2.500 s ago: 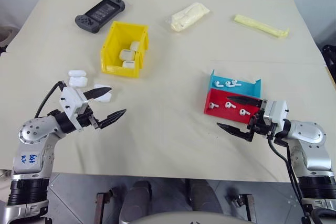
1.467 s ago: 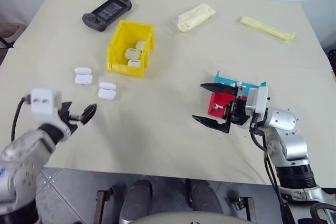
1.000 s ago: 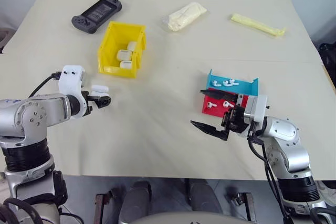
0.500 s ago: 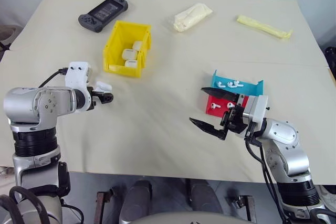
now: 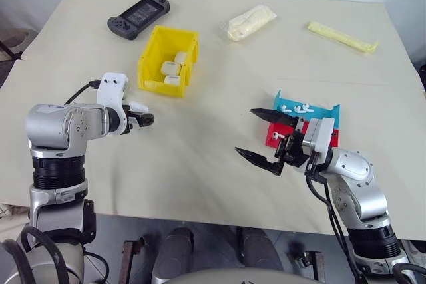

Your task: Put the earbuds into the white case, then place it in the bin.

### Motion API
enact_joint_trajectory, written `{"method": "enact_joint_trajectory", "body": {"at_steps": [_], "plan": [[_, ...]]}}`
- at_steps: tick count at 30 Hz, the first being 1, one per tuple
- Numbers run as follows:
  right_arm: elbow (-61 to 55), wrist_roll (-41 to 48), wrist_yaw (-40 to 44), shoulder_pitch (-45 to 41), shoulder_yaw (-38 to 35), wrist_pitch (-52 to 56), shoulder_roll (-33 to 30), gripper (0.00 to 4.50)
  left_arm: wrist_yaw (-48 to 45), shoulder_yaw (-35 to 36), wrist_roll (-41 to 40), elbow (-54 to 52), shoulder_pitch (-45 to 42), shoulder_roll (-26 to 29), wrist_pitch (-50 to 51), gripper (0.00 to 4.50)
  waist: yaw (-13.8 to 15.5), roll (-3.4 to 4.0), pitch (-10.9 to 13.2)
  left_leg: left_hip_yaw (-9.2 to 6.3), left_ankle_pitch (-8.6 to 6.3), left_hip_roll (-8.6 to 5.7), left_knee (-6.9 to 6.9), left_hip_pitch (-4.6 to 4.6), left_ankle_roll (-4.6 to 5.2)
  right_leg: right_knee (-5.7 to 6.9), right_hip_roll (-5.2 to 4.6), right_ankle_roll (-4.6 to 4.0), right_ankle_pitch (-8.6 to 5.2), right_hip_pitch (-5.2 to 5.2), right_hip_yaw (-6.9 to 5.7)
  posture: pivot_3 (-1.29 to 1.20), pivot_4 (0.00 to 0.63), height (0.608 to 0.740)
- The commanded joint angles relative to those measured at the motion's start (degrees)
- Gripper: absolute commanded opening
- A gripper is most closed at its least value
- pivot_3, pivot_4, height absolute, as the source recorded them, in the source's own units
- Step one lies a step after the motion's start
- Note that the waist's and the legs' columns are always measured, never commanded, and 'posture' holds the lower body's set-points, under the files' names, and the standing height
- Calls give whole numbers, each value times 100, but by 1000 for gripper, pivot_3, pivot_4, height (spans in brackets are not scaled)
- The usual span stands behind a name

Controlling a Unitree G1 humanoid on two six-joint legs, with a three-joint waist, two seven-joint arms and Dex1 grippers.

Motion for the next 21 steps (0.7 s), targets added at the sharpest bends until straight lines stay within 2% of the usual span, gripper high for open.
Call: {"method": "enact_joint_trajectory", "body": {"at_steps": [1, 5, 14, 21], "plan": [[-217, 94, -16, 13, -55, 26, -7, 4500, 266, 410, 90, -497, 62, -554, 411, 4447, -5, 0, 0, 0, 0, 0, 0, -1, 0, 0, 0, 0, 0, 0, 0, 0, 150, 740], [-254, 157, 44, 12, -39, 108, -39, 4500, 449, 546, 228, -768, 194, -818, 475, 4447, -23, 0, 0, -1, 0, 1, 2, -3, 0, 1, 0, 0, 0, -2, -1, 0, 150, 740], [-221, 170, 70, -72, -84, 149, -28, 4500, 156, 257, 313, -635, 236, -518, 467, 4447, -49, 0, 0, 2, 1, 5, -1, 2, -1, 4, 4, 0, 0, -5, 0, 0, 150, 740], [-280, 169, 38, 9, -108, 143, -37, 4500, 32, 150, 375, -531, 206, -562, 407, 4447, -40, 0, 0, 1, 1, 5, -1, 2, -2, 4, 4, 0, 0, -4, 0, 0, 150, 740]]}}
